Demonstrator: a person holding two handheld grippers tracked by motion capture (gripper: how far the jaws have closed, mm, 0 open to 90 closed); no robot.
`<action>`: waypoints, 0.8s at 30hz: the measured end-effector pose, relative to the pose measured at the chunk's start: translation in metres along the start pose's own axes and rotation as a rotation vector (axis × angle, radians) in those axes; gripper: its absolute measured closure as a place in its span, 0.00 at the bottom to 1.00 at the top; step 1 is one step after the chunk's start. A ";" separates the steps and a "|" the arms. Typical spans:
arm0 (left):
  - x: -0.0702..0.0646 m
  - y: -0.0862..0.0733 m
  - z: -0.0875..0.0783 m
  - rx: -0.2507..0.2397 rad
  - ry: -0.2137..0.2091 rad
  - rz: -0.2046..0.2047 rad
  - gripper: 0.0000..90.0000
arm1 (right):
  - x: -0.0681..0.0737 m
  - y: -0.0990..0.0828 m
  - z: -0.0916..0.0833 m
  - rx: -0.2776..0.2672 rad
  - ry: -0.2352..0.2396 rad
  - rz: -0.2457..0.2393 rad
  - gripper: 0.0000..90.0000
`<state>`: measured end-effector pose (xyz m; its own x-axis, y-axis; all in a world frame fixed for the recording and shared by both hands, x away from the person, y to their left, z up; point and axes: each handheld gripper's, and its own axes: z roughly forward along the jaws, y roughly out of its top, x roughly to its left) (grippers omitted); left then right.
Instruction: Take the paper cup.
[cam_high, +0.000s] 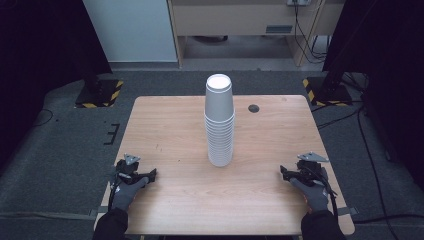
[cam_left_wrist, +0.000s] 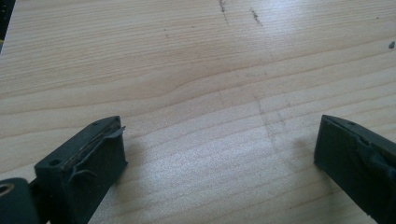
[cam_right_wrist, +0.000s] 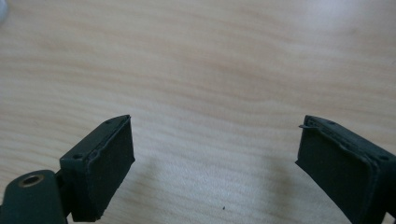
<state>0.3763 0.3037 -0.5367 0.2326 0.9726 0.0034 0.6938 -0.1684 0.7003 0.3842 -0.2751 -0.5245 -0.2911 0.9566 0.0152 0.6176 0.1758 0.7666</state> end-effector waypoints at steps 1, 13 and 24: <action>0.000 0.000 0.000 0.000 -0.001 0.000 0.01 | 0.000 0.001 -0.002 -0.011 0.001 0.002 0.12; 0.001 0.000 0.000 0.001 -0.006 0.004 0.01 | 0.013 0.021 -0.021 -0.109 0.114 0.029 0.03; 0.001 0.000 0.001 0.000 -0.012 0.010 0.01 | 0.029 0.032 -0.035 -0.152 0.118 -0.031 0.10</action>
<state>0.3772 0.3048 -0.5368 0.2475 0.9689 0.0019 0.6916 -0.1781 0.7000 0.3696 -0.2498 -0.4774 -0.3973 0.9158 0.0582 0.4920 0.1590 0.8559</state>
